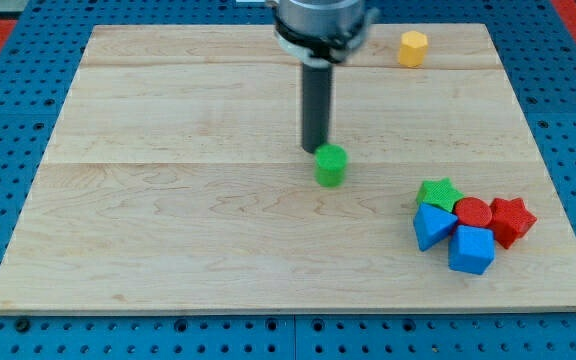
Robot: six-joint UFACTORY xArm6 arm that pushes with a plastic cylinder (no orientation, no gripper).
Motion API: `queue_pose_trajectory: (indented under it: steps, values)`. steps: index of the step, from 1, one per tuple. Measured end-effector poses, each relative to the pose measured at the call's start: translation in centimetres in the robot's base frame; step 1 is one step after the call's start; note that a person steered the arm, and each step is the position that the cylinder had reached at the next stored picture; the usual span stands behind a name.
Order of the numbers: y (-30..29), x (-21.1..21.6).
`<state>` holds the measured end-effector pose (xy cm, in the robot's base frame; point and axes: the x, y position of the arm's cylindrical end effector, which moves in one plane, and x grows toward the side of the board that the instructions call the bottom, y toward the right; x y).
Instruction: Move the red star to the bottom left of the yellow hexagon
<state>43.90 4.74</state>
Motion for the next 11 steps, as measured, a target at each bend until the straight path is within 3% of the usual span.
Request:
queue_pose_trajectory:
  steps: [1,2,3,4,5,6,8,9,10,11]
  values:
    - [5.4,2.7]
    - [9.1,-3.0]
    - [20.9,-1.5]
    - [26.7,7.2]
    - [25.6,14.9]
    - [18.6,12.1]
    - [15.0,2.6]
    - [18.2,1.8]
    - [17.8,-1.5]
    - [11.2,-5.0]
